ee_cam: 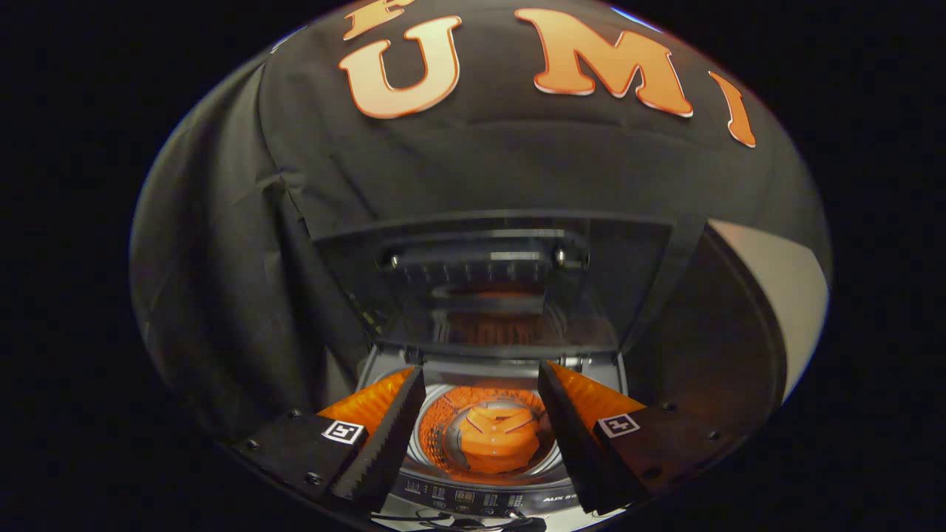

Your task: Put the clothes into the washing machine and then close the washing machine lid.

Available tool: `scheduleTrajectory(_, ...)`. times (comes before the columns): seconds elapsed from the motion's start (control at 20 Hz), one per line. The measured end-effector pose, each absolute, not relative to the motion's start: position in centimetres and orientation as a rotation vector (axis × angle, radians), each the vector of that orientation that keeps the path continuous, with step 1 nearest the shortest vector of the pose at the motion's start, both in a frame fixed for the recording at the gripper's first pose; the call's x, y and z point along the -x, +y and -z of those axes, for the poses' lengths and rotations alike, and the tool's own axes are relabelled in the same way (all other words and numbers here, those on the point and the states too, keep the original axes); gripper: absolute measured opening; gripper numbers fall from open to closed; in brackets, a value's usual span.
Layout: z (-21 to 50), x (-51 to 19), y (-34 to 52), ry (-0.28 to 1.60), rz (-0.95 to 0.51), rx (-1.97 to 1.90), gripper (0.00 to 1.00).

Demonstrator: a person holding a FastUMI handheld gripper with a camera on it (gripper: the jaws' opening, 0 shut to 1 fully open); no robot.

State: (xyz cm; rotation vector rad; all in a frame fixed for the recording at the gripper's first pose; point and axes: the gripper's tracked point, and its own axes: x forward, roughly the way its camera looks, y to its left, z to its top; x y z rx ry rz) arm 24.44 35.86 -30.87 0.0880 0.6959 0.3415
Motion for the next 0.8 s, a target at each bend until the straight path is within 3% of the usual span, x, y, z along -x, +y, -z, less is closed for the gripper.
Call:
scheduleTrajectory(0.45,22.8,-30.7,37.4,0.553,-0.332,-0.099,0.99)
scheduleTrajectory(0.8,23.6,-36.1,39.0,0.567,-0.317,-0.075,0.99)
